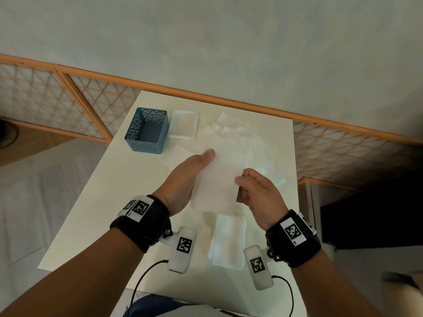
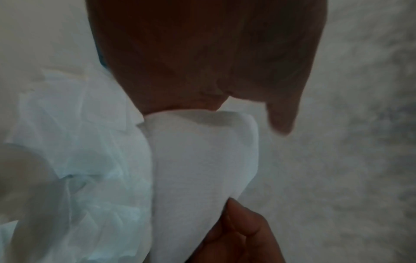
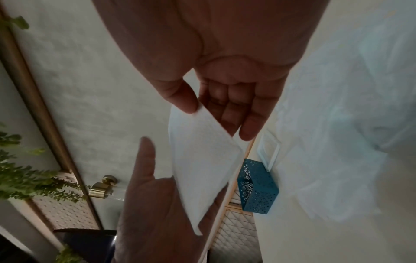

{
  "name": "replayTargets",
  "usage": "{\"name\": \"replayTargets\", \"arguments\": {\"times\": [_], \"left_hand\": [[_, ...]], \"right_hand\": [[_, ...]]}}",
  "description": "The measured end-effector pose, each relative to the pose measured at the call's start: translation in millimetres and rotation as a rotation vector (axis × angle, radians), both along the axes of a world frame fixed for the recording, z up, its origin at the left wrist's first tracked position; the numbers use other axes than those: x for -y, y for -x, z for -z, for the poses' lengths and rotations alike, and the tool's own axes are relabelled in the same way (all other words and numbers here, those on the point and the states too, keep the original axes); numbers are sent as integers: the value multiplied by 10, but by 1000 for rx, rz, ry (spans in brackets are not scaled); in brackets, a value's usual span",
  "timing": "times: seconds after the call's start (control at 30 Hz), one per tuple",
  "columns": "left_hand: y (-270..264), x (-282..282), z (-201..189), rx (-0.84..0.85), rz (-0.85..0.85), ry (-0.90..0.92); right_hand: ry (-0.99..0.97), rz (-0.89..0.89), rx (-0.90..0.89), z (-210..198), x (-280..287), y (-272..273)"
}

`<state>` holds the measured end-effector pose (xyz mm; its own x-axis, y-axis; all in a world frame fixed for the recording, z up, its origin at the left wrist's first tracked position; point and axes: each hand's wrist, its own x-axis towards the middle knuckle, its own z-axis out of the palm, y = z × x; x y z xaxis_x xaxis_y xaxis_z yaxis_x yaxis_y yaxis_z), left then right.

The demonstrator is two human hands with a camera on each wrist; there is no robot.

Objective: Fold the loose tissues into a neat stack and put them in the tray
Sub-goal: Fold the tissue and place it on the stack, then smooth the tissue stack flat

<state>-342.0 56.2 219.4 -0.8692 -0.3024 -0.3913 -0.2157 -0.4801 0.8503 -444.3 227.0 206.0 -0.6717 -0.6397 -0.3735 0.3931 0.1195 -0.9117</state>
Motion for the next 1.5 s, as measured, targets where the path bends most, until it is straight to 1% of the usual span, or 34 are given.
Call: {"name": "replayTargets", "arguments": {"times": [0.1, 0.17, 0.3, 0.47, 0.53, 0.6, 0.67, 0.77, 0.87, 0.93, 1.13, 1.23, 1.37, 1.5], "left_hand": [[-13, -15, 174, 50, -53, 154], [-23, -45, 250, 84, -42, 227], [-40, -117, 402, 142, -22, 275], [-81, -186, 591, 249, 6, 396], [-105, -232, 703, 305, 1, 385], [-143, -285, 831, 361, -4, 328], [-182, -335, 982, 419, 17, 330], [-231, -426, 1215, 500, 73, 367], [-246, -523, 1435, 551, 117, 401], [-225, -566, 1566, 575, 141, 446], [-159, -656, 1835, 608, 210, 580], [-166, -670, 1935, 650, 225, 597], [-174, -680, 2008, 678, 251, 623], [-174, -653, 2037, 703, 267, 676]], "right_hand": [[-15, 17, 15, 66, -29, -33], [-42, 32, 6, 117, -51, -54], [-127, 102, -43, 261, -89, -51], [-203, 165, -78, 502, -152, -22], [-242, 181, -85, 616, -183, -17], [-280, 185, -76, 756, -227, -16], [-319, 188, -61, 920, -293, -9], [-449, 159, -139, 1155, -401, -1], [-605, 76, -241, 1382, -497, -31], [-679, 60, -264, 1533, -538, -68], [-799, 32, -287, 1765, -550, -122], [-856, 11, -296, 1862, -533, -118], [-919, 1, -282, 1966, -562, -145], [-958, 6, -262, 1979, -586, -182]]}}
